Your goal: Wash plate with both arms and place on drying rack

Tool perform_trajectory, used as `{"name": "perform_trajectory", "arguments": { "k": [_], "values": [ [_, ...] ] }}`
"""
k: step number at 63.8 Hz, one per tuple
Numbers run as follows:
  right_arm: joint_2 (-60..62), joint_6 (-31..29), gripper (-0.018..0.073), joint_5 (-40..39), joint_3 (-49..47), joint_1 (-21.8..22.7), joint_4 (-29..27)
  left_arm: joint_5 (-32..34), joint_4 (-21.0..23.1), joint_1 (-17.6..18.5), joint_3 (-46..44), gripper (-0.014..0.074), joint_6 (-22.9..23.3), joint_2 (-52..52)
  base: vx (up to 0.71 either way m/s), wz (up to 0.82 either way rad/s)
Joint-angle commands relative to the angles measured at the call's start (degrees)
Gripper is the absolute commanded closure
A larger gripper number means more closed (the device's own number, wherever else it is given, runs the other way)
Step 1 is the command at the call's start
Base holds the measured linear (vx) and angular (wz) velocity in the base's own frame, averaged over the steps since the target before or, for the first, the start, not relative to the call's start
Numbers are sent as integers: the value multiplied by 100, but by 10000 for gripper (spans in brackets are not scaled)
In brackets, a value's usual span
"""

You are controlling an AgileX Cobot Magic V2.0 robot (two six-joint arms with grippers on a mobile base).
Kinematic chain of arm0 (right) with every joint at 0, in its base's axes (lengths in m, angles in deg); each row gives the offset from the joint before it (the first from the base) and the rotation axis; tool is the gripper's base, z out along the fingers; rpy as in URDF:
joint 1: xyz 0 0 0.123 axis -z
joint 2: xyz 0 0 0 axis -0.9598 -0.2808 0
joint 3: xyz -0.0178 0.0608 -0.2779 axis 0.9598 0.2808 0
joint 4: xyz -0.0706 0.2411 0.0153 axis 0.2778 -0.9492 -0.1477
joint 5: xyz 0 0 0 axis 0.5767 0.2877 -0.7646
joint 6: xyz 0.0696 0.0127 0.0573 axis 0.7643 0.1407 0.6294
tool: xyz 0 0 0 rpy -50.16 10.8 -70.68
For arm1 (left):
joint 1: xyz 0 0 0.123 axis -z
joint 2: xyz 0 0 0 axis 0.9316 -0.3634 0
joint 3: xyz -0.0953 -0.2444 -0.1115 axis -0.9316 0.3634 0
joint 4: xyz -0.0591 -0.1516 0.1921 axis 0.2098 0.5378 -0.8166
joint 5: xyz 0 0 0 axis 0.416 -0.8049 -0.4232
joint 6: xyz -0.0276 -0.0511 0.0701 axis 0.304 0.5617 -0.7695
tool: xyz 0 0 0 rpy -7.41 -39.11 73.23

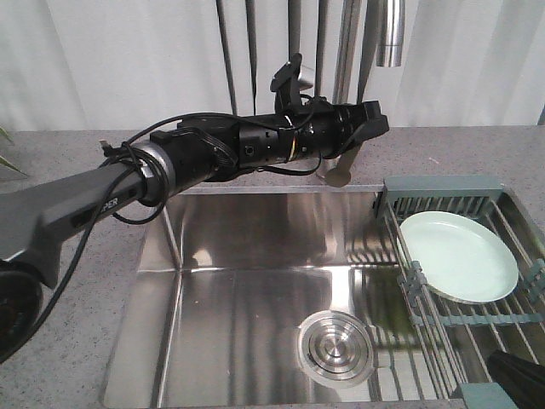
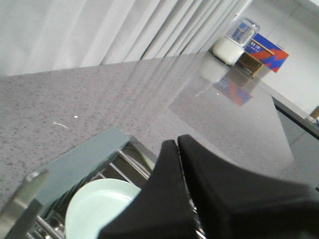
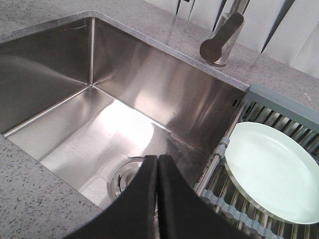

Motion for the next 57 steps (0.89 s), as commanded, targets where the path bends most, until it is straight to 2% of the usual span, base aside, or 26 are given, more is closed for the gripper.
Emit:
{"name": "perform_trajectory", "arguments": {
  "k": [1,8,22,32,49,57],
  "values": [
    [-54,-6,564,-225,-149,22,-196,213,128,-10,211,603,133,717,0,0],
    [-54,-6,564,-225,-149,22,-196,255,-136,-10,1082,603,133,1167,0,0],
    [-54,-6,564,-225,-149,22,-189,259,-1580,-10,2826,603,129,2640,0,0],
    [-54,-6,564,-225,-149,22,-189,26,-2074,-10,3920,603,129,4180,0,0],
    [-54,6,564,-299,-149,22,-212,-1444,-2074,-10,5958,603,129,7126,0,0],
    [-54,493,564,-555,-149,22,-346,-2271,-1962,-10,7043,603,129,8593,0,0]
  ]
}}
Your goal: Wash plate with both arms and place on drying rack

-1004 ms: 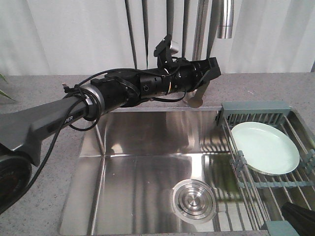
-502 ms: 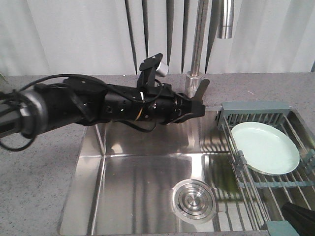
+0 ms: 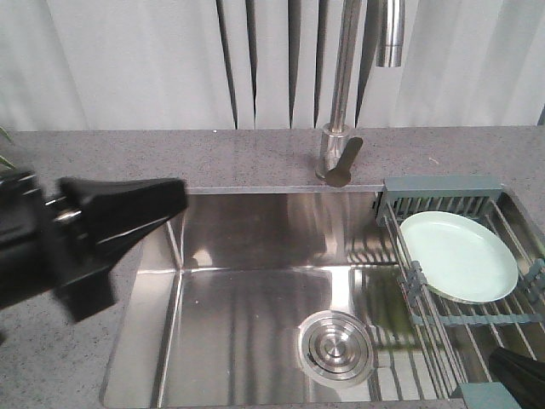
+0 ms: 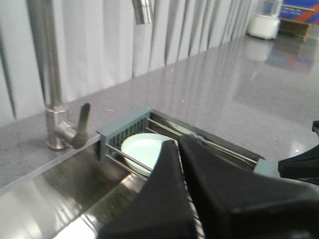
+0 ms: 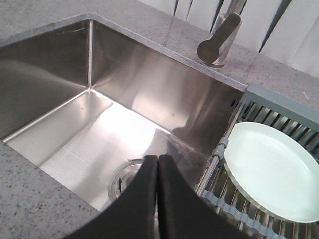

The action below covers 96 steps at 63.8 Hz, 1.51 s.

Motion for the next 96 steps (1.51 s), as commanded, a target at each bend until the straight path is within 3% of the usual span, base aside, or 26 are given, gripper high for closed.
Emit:
{"name": "perform_trajectory", "arguments": {
  "k": [1,9,21,84,90,93,96],
  "values": [
    [-54,358,564,-504,-149,22,-312,-819,127,-10,615,603,129,1036,0,0],
    [-54,606,564,-816,-149,22,-306,-1635,560,-10,1562,603,129,2431,0,0],
    [-54,606,564,-781,-149,22,-306,-1955,847,-10,2305,603,129,3562,0,0],
    [-54,601,564,-724,-149,22,-306,-1635,860,-10,2437,603,123,3547,0,0],
    [-54,601,564,-716,-149,22,-306,-1635,1535,-10,2634,603,35,3547,0,0],
    [-54,601,564,-716,-149,22,-306,-1707,2081,-10,2761,603,-364,3547,0,0],
    [-54,601,564,-716,-149,22,-306,-1774,2823,-10,2902,603,-1099,3547,0,0]
  ]
}}
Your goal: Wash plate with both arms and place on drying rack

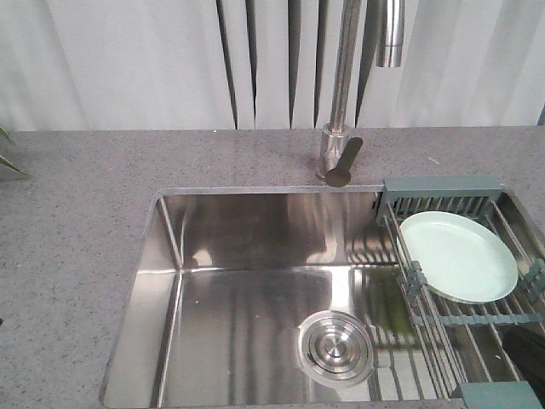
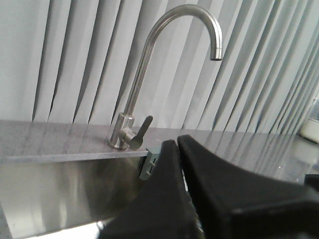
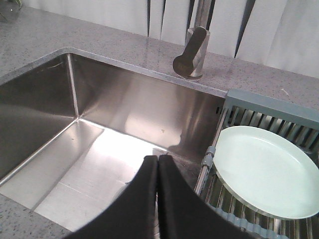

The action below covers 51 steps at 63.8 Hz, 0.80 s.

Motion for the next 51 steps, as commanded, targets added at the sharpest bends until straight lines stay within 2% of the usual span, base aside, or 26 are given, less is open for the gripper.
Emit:
{"name": "perform_trajectory", "arguments": {
  "k": [1,5,8,9,10,14,16,17,19,20,26,30,34,38,44,51],
  "values": [
    [-54,-23,564,-203,-149,22,-178,-150,1434,-6,117,603,-1223,-86,0,0],
    [-54,-23,564,-203,-149,22,-178,-191,2727,-6,335,603,-2877,-86,0,0],
    [-54,-23,564,-203,-149,22,-178,-338,4069,-6,461,603,-4594,-86,0,0],
    [-54,-23,564,-203,-149,22,-178,-406,4431,-6,505,603,-5028,-86,0,0],
    [-54,-23,564,-203,-149,22,-178,-492,4988,-6,524,603,-5662,-79,0,0],
    [-54,-23,564,-203,-149,22,-178,-1203,6663,-6,564,603,-7584,-72,0,0],
    [-54,-23,564,-203,-149,22,-178,-1571,7049,-6,564,603,-8285,-72,0,0],
    [-54,-23,564,-203,-149,22,-178,-1833,7254,-6,564,603,-8784,-72,0,0],
    [-54,-23,564,-203,-149,22,-178,-2112,7497,-6,571,603,-9264,-72,0,0],
    [-54,-23,564,-203,-149,22,-178,-2053,7635,-6,606,603,-9431,-66,0,0],
    [-54,-23,564,-203,-149,22,-178,-1507,7419,-6,802,603,-9778,-56,0,0],
    [-54,-23,564,-203,-149,22,-178,-983,6980,-27,1059,603,-9747,4,0,0],
    [-54,-23,564,-203,-149,22,-178,-507,6874,-177,1305,603,-9584,133,0,0],
    [-54,-23,564,-203,-149,22,-178,-653,6935,-456,1280,603,-9403,353,0,0],
    [-54,-23,564,-203,-149,22,-178,-745,6935,-927,1292,603,-9433,715,0,0],
    [-54,-23,564,-209,-149,22,-178,-1250,6935,-1541,1292,603,-9455,1275,0,0]
  ]
}}
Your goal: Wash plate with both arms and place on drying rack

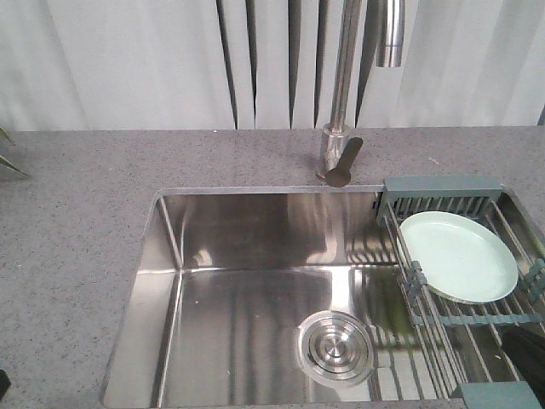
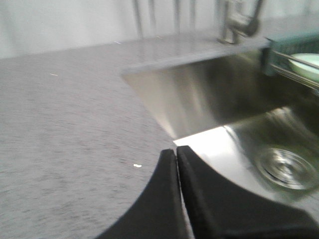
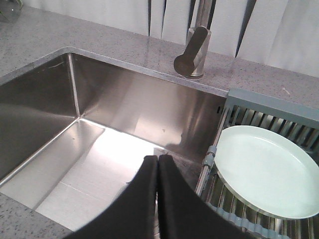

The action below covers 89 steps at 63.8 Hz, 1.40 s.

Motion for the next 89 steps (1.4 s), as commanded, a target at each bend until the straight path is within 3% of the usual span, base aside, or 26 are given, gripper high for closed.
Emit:
{"name": "perform_trajectory", "arguments": {
  "k": [1,10,20,26,31,37,89],
  "values": [
    [-54,-23,564,-220,-149,22,-167,-96,-30,-483,-126,603,29,387,0,0],
    [-54,-23,564,-208,-149,22,-167,-269,4,-1127,-126,603,15,456,0,0],
    [-54,-23,564,-215,-149,22,-167,-115,281,-1526,-126,603,-126,458,0,0],
    [-54,-23,564,-215,-149,22,-167,62,1006,-1725,-126,603,-777,458,0,0],
    [-54,-23,564,-215,-149,22,-167,244,1836,-1865,-126,603,-1764,458,0,0],
    [-54,-23,564,-215,-149,22,-167,291,2144,-1962,-126,603,-2371,458,0,0],
    [-54,-36,564,-215,-149,22,-167,285,2113,-1962,-131,603,-2385,452,0,0]
  ]
}}
